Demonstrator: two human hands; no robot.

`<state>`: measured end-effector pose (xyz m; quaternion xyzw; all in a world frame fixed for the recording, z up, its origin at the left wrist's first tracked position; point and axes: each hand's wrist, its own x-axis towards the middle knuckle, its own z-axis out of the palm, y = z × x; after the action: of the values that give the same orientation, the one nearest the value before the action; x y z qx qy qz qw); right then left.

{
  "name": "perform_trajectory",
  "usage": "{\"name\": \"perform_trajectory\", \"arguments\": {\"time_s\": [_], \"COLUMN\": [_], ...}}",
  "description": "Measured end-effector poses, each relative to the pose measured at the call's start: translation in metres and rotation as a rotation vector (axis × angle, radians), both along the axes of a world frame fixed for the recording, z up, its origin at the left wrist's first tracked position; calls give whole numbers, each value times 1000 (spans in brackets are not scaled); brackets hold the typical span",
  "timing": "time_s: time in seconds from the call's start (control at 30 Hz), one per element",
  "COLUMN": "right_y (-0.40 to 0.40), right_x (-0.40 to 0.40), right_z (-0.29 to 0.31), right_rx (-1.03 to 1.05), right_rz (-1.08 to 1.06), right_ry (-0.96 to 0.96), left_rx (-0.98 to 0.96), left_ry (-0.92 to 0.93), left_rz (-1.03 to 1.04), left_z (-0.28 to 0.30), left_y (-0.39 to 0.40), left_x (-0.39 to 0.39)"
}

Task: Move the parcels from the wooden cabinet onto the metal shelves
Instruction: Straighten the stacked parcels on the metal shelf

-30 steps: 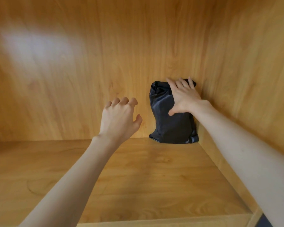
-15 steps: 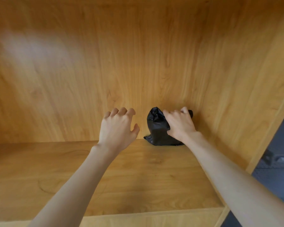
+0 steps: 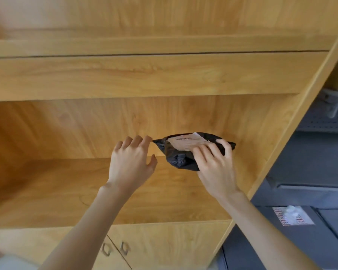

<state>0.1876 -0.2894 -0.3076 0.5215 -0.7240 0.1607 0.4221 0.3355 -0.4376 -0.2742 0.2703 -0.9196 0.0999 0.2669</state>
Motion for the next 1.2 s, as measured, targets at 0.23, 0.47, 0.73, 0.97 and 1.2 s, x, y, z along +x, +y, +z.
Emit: {"name": "perform_trajectory", "arguments": {"time_s": [0.23, 0.47, 0.73, 0.97, 1.2], "right_y": [49, 96, 146, 168, 161], "right_x": [44, 78, 148, 202, 265], "right_z": [48, 100, 178, 223, 257], "right_rx": [-73, -102, -136, -362, -443], "right_rz": [41, 136, 297, 95, 421], "right_ry": [50, 25, -39, -422, -1886], "left_rx": [-41, -114, -101, -67, -269], "left_ry": [17, -40, 94, 284, 374], "left_rz": [-9, -122, -376, -325, -171], "left_z": [56, 91, 137, 179, 205], "left_y": [44, 78, 124, 159, 188], "left_x": [37, 79, 153, 181, 176]}}
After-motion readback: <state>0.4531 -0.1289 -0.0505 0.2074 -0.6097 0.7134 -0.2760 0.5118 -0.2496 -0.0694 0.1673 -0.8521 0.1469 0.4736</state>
